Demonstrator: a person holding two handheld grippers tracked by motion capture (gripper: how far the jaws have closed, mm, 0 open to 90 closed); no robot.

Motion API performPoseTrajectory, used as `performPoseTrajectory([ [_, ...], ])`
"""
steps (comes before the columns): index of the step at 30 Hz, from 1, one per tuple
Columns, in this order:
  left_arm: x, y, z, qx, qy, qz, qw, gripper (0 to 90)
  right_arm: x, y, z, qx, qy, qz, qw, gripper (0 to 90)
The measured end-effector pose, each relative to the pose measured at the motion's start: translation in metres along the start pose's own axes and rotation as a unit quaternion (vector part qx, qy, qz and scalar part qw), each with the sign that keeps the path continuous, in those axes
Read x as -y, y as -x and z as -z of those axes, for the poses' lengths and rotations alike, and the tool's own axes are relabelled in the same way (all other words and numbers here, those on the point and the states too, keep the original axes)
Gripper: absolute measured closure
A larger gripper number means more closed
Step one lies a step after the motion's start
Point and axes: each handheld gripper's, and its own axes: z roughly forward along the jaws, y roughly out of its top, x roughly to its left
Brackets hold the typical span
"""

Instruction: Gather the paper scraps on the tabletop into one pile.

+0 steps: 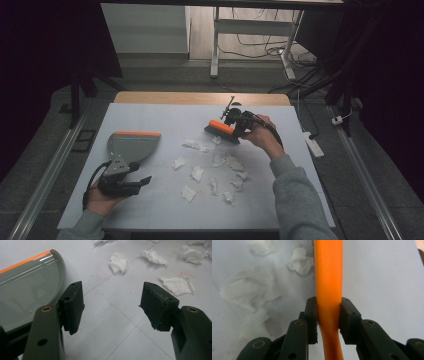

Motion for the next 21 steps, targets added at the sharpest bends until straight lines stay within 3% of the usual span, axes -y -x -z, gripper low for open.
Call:
performPoseTrajectory([
  [6,0.0,-0.001,-0.001,-0.002,-0.002,0.003,1.0,35.7,0.014,-0.02,0.01,-0.033,0.012,0.023,0.9991,70.9],
  [8,0.0,0.0,-0.001,-0.002,-0.003,0.003,1.0,35.7,0.02,-0.026,0.013,-0.034,0.016,0.03,0.9988,70.9],
  [15,0.0,0.001,-0.001,-0.003,-0.003,0.003,1.0,35.5,0.04,-0.04,0.02,-0.07,0.039,0.04,0.996,70.9],
  [19,0.0,0.001,-0.001,-0.004,-0.003,0.004,1.0,35.6,0.047,-0.04,0.026,-0.081,0.056,0.028,0.9948,70.8],
  [21,0.0,0.001,-0.001,-0.004,-0.003,0.004,1.0,35.6,0.05,-0.038,0.029,-0.073,0.069,0.02,0.9948,70.8],
])
